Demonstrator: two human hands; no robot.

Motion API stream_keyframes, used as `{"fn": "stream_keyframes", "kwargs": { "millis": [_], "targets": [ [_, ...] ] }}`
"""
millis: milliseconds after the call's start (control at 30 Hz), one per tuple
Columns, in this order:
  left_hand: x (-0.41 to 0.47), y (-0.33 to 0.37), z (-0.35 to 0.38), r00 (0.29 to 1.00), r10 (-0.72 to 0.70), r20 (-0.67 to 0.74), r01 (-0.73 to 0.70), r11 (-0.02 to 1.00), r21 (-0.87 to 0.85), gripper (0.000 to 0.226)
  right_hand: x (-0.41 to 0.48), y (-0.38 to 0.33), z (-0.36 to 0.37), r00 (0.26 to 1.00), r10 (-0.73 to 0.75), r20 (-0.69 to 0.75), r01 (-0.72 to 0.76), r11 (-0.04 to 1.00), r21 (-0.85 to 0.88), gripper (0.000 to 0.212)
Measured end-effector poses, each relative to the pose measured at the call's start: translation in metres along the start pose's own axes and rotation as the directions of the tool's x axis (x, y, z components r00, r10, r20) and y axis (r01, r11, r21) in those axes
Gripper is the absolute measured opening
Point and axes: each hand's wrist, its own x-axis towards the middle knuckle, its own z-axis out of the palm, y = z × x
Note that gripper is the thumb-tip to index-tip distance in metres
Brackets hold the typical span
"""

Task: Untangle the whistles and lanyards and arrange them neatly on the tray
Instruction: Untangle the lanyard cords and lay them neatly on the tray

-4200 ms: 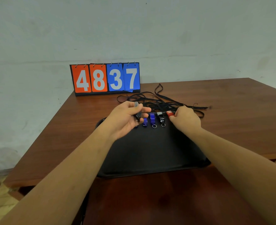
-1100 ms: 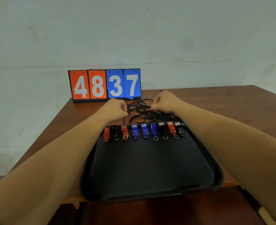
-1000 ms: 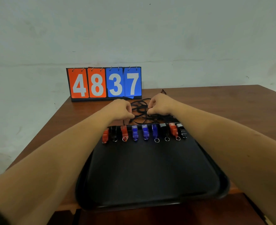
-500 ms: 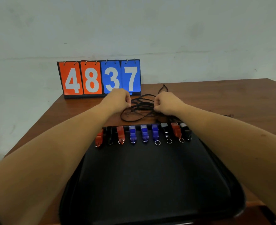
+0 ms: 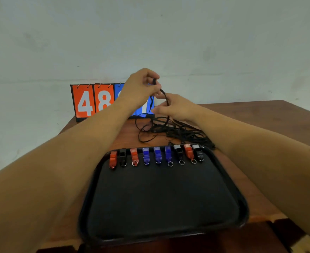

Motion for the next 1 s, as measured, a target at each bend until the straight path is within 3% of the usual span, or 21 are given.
{"fn": "stream_keyframes", "kwargs": {
  "millis": [133,267,333,400,467,600,633,700,767,800,867,933,1000],
  "targets": [
    [-0.008,0.023,-0.012,0.999,0.046,0.015,-0.045,0.998,-0.053,0.017,-0.015,-0.02,-0.013,0.992,-0.069,-0.108,0.077,0.995,0.064,0.034],
    [-0.021,0.036,-0.025,1.0,0.013,0.02,-0.011,0.994,-0.104,0.017,-0.026,-0.034,-0.024,0.996,-0.058,-0.068,0.068,0.985,0.156,0.06],
    [-0.026,0.041,-0.028,0.998,0.012,0.061,-0.001,0.985,-0.175,0.013,-0.034,-0.04,-0.028,0.997,-0.074,0.035,0.068,0.984,0.163,0.054],
    [-0.03,0.048,-0.03,0.996,0.027,0.084,-0.013,0.986,-0.165,0.009,-0.044,-0.047,-0.027,0.986,-0.087,0.141,0.075,0.993,0.092,0.027],
    [-0.032,0.055,-0.031,0.996,0.038,0.076,-0.03,0.995,-0.098,0.009,-0.052,-0.055,-0.027,0.984,-0.09,0.154,0.094,0.995,-0.019,0.009],
    [-0.033,0.062,-0.032,1.0,0.022,-0.022,-0.023,0.998,-0.065,0.019,-0.06,-0.067,-0.033,0.994,-0.105,0.006,0.105,0.982,-0.157,0.022],
    [-0.034,0.061,-0.03,1.0,-0.018,-0.023,0.016,0.996,-0.087,0.03,-0.061,-0.069,-0.036,0.996,-0.08,-0.033,0.077,0.993,-0.089,0.023],
    [-0.038,0.056,-0.023,0.987,-0.136,0.081,0.15,0.97,-0.189,0.066,-0.063,-0.075,-0.04,0.999,0.001,-0.045,0.008,0.977,0.213,0.022],
    [-0.047,0.048,-0.012,0.945,-0.174,0.277,0.242,0.942,-0.233,0.089,-0.067,-0.081,-0.041,0.999,0.038,-0.012,-0.027,0.858,0.513,0.018],
    [-0.053,0.045,-0.005,0.919,-0.163,0.359,0.242,0.952,-0.186,0.084,-0.069,-0.084,-0.041,0.999,0.051,-0.017,-0.029,0.785,0.619,0.018],
    [-0.066,0.04,0.007,0.889,-0.155,0.431,0.202,0.977,-0.067,0.054,-0.073,-0.084,-0.042,0.995,0.086,-0.055,-0.011,0.624,0.781,0.021],
    [-0.074,0.037,0.013,0.911,-0.164,0.379,0.193,0.98,-0.041,0.026,-0.075,-0.079,-0.048,0.987,0.119,-0.108,0.039,0.475,0.879,0.022],
    [-0.076,0.031,0.012,0.938,-0.181,0.294,0.189,0.982,0.0,0.02,-0.079,-0.068,-0.058,0.97,0.162,-0.18,0.107,0.379,0.919,0.021]
  ]
}}
